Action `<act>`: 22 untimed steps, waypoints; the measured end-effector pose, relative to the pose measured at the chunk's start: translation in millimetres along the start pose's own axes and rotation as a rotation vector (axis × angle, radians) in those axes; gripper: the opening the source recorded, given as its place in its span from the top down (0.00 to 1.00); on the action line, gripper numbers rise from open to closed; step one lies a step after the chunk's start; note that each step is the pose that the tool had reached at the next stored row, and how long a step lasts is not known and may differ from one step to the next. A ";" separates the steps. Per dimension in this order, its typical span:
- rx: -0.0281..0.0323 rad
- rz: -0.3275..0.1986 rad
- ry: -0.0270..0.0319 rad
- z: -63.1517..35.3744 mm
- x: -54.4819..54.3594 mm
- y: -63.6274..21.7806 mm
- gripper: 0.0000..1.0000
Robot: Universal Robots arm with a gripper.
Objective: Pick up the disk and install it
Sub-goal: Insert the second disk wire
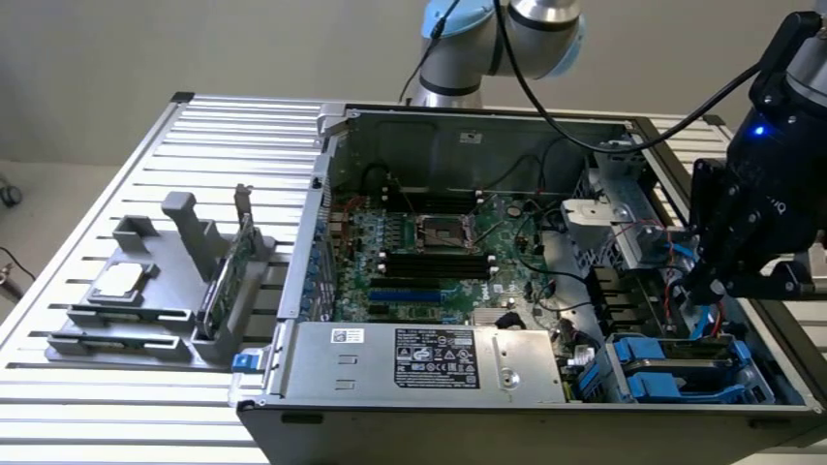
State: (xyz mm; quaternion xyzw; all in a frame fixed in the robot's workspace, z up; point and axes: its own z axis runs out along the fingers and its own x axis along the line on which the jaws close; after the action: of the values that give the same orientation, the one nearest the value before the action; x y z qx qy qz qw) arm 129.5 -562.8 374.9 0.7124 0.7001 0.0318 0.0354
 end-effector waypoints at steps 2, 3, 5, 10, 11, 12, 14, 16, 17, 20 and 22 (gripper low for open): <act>0.0001 0.000 -0.0002 0.1 0.0 -0.5 0.83; 0.0001 0.000 -0.0004 0.0 0.1 -1.8 0.83; 0.0001 0.000 -0.0004 -0.3 -0.1 -8.2 0.83; -0.0021 0.000 -0.0004 1.6 -2.2 -14.8 0.83; -0.0033 0.000 -0.0002 3.2 -3.2 -15.0 0.83; -0.0045 0.000 -0.0004 4.7 -4.5 -15.2 0.83; -0.0054 0.000 -0.0003 8.0 -7.3 -15.5 0.83; -0.0064 0.000 -0.0002 11.3 -10.3 -15.8 0.83; -0.0071 0.000 -0.0003 12.8 -11.7 -15.9 0.83; -0.0091 0.000 -0.0002 16.5 -16.3 -16.1 0.83; -0.0099 0.000 -0.0002 18.4 -18.7 -16.3 0.83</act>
State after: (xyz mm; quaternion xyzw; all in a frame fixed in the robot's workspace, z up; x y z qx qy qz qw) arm 114.8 -581.3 355.1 0.7121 0.7001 0.0352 0.0390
